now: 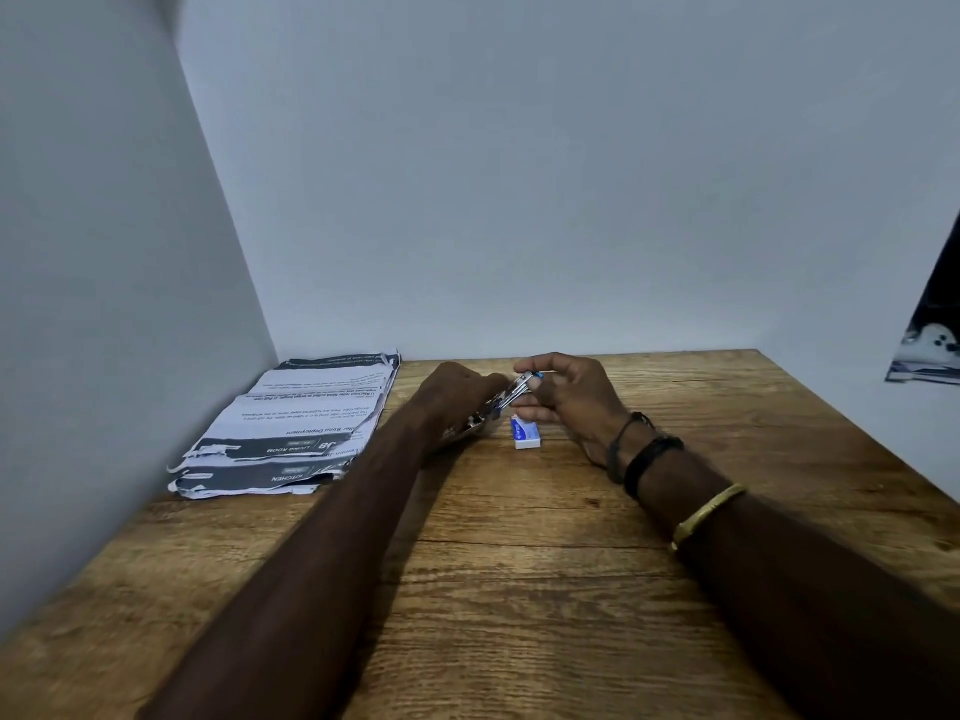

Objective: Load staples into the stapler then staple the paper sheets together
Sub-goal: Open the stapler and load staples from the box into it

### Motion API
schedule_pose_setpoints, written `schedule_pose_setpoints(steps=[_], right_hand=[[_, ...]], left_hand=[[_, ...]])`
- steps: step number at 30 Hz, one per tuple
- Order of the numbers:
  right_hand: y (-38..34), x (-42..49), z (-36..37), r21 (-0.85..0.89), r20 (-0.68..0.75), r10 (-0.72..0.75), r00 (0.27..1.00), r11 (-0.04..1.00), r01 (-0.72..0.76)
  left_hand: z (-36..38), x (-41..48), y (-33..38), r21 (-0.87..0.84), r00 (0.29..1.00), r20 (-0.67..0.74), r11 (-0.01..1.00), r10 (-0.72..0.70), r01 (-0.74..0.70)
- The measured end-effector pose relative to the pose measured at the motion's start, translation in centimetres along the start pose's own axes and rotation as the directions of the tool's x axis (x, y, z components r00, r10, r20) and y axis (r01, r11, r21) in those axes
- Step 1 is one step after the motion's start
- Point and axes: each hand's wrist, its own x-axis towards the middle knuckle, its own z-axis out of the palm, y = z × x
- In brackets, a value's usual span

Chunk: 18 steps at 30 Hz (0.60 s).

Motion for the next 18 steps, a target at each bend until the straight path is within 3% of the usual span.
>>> schedule_pose_setpoints(steps=[6,18], right_hand=[[0.1,-0.1,-0.2,-0.018,0.023,0.001,1.000,1.000,0.000],[0.0,-0.4,-0.3,-0.005,0.017,0.014,1.000,1.000,-0.014]], left_hand=[[0.9,0.3,1.2,0.034,0.995,-0.023,0.995,-0.097,0.098],[1.2,0.4,1.6,0.038,0.989,0.030,0.989,-0.146,0.145]])
